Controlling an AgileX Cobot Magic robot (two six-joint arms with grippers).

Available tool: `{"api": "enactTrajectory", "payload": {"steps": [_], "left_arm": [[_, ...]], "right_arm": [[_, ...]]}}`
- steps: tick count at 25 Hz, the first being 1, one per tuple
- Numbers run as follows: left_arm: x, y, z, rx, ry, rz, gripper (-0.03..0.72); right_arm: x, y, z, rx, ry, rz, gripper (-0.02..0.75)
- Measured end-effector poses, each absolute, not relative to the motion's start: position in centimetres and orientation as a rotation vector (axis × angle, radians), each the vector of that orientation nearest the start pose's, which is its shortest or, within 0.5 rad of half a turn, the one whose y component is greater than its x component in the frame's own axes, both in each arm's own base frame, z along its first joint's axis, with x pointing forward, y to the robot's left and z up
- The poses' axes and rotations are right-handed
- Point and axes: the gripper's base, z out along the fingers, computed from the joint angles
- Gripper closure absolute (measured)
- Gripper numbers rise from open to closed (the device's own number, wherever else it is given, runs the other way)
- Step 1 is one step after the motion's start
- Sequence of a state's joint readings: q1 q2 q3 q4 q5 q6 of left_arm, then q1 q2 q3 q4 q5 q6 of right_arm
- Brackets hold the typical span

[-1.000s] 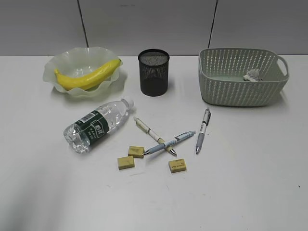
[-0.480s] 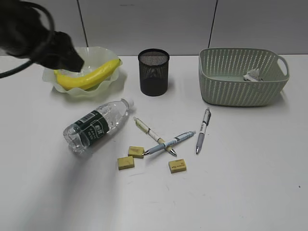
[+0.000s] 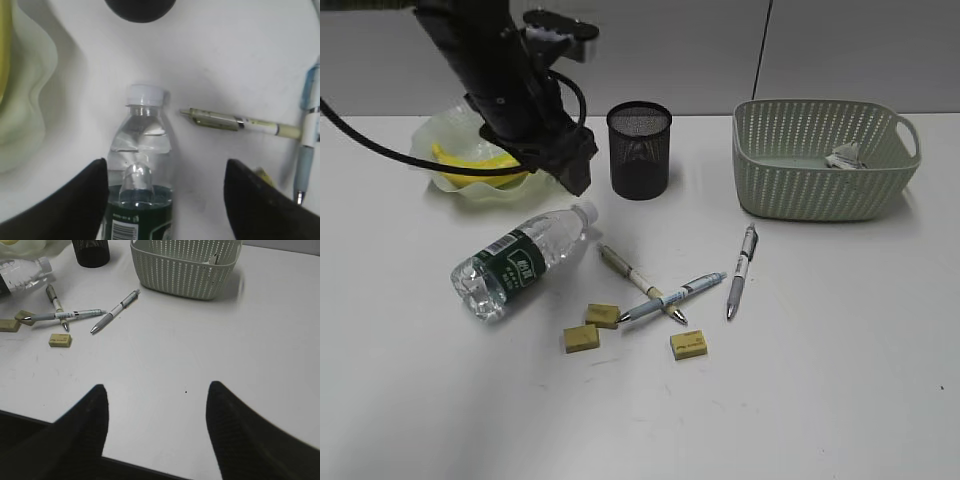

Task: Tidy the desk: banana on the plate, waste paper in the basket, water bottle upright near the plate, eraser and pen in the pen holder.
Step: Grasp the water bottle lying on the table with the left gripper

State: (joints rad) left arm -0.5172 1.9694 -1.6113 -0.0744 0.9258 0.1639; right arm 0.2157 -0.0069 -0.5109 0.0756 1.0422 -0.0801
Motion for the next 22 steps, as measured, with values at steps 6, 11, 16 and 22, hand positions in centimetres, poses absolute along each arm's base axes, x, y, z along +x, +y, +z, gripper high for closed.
{"api": "enactTrajectory", "payload": {"steps": [6,11,16,22], "left_arm": [[38.3,-22.5,19.8,0.937,2.742,-0.058,0.146],[38.6,-22.6,17.4,0.913,2.812,-0.03,0.146],[39.0,-22.4,16.2,0.895,2.824,0.04,0.146],[39.2,-22.4,14.9,0.903,2.845,0.061,0.141]], "right_arm": [[-0.8,0.4,28.2,-0.3,1.988,0.177,0.249],[-0.8,0.4,28.2,-0.3,1.988,0.177,0.249],[-0.8,0.4,28.2,-0.3,1.988,0.177,0.249],[-0.8,0.4,28.2,-0.3,1.988,0.177,0.25]]}}
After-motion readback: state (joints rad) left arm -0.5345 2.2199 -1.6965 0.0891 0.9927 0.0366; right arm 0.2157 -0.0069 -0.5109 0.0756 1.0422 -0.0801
